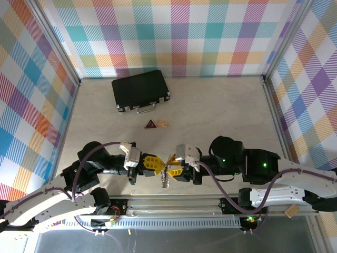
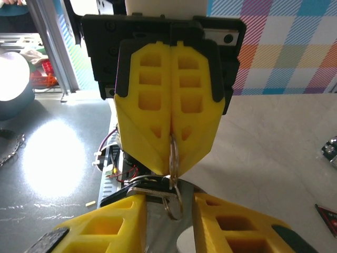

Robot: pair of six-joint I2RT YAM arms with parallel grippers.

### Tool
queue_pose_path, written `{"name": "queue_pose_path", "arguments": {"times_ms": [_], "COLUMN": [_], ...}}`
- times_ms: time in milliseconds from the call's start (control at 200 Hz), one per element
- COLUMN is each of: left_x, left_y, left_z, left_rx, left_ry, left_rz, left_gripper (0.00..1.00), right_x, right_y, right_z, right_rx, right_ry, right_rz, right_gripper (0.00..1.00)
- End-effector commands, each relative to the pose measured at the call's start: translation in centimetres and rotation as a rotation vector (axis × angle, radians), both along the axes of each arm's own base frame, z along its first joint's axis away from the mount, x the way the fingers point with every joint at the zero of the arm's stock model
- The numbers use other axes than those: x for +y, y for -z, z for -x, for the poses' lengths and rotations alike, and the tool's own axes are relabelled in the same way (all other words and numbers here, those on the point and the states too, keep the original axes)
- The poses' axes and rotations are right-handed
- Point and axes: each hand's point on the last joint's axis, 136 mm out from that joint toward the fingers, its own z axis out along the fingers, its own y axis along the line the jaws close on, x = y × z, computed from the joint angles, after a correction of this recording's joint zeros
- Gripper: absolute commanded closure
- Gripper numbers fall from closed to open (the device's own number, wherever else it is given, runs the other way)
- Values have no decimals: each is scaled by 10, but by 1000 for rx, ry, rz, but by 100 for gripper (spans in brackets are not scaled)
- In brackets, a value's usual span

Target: Put the keys on the keyring

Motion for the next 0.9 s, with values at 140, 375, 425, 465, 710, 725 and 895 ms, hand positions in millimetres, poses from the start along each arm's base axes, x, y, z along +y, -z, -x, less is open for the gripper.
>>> {"name": "queue_pose_path", "arguments": {"times_ms": [140,375,425,465,710,725,895], "left_x": [4,3,3,4,3,3,2], "left_y": [-15,-14,-14,-15,-13,-13,-9], "left_z": [8,8,8,8,9,9,9], "left_rx": [-20,-17,-18,-18,-12,-11,3], "left_ry": [31,34,35,36,43,45,49], "left_rz": [60,57,58,59,54,54,45], "left_gripper": [100,100,100,100,100,100,100], "right_x": [1,3,3,4,6,6,7], "right_y": [-15,-16,-16,-15,-13,-13,-8], "right_z": [2,1,1,1,-1,-1,-6], "right_rx": [-4,-12,-13,-13,-17,-18,-25], "right_ry": [-4,0,-2,-3,6,7,30], "right_rz": [-73,-80,-81,-80,-74,-73,-53], "right_gripper": [68,73,76,78,82,82,87]}}
